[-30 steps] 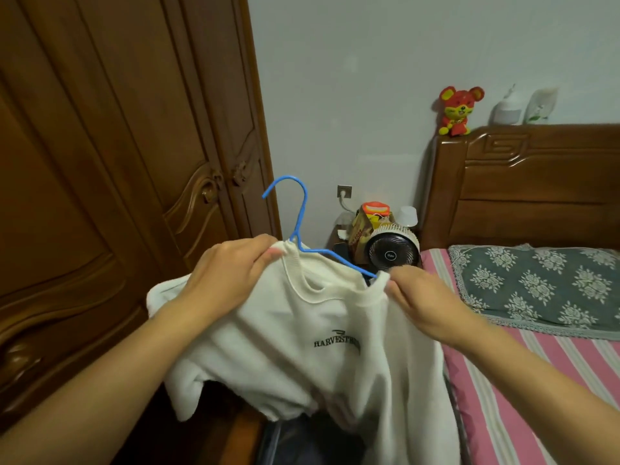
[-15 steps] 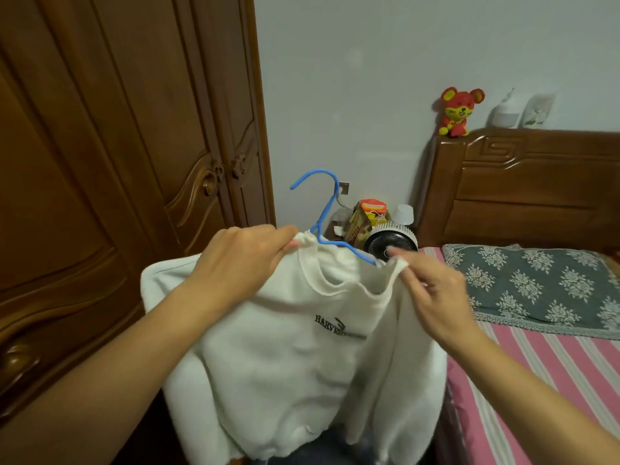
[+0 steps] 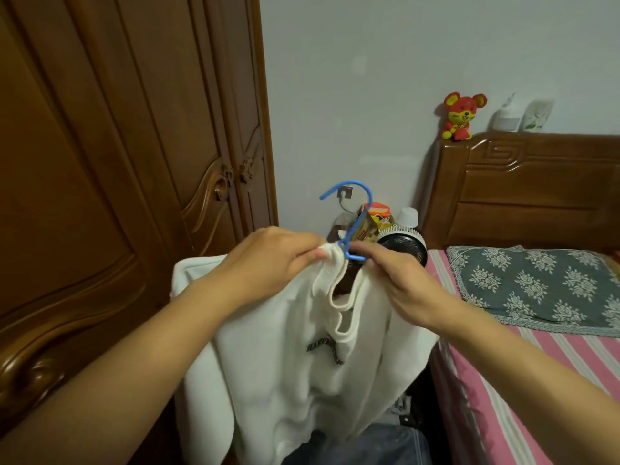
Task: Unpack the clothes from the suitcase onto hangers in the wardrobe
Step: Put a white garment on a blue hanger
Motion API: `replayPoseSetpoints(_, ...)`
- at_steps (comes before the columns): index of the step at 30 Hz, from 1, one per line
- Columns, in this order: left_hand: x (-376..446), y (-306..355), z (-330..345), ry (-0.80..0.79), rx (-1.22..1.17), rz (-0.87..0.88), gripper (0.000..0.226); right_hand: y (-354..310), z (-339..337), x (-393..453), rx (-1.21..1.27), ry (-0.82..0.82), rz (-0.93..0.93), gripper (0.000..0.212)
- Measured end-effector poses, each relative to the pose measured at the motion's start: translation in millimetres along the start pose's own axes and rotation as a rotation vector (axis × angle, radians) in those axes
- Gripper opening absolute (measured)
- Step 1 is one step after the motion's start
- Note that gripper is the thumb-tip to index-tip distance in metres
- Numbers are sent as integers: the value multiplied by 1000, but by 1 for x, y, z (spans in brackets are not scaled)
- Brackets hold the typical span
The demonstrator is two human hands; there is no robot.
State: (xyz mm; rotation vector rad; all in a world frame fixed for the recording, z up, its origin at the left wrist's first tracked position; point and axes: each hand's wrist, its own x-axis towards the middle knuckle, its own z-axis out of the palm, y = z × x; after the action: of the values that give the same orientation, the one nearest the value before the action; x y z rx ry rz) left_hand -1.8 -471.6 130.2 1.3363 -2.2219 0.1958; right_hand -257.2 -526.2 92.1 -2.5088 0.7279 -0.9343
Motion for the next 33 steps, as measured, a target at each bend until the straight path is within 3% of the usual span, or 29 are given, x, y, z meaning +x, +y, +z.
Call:
replayPoseSetpoints(4, -17, -5, 3, -29, 118, 5, 42, -10, -5, 20, -71, 56, -10, 30)
replayPoseSetpoints(8, -75, -42, -1, 33, 279, -185, 50, 20, -35, 7, -108, 117, 132, 40)
replayPoseSetpoints(10, -81, -32, 9, -20, 278, -217, 55, 22, -34, 4, -128, 65, 138, 39)
replayPoseSetpoints(14, -52, 22, 32, -15, 165, -332, 32, 18, -39, 8, -84, 54, 49, 30)
replayPoseSetpoints(16, -41, 38, 37, 114, 265, -332, 36, 33, -57, 1, -49, 172, 17, 18)
replayPoseSetpoints(17, -38, 44, 36, 206, 298, -345, 35, 45, -67, -9, -23, 224, 38, 23)
replayPoseSetpoints(20, -32, 64, 30, 342, 338, -408, 28, 93, -73, -60, 151, 306, 283, 50)
replayPoseSetpoints(23, -28, 92, 28, 313, 413, -361, 34, 121, -65, -104, 373, 462, 595, 14)
replayPoseSetpoints(26, -38, 114, 23, 182, 566, -282, 41, 140, -82, -106, 451, 601, 638, 29)
replayPoseSetpoints(30, -57, 154, 7, 161, 722, -96, 32, 136, -116, -86, 56, 312, 465, 37)
replayPoseSetpoints(33, -65, 190, -4, 241, 712, -228, 31, 91, -123, -70, 121, 66, 68, 50)
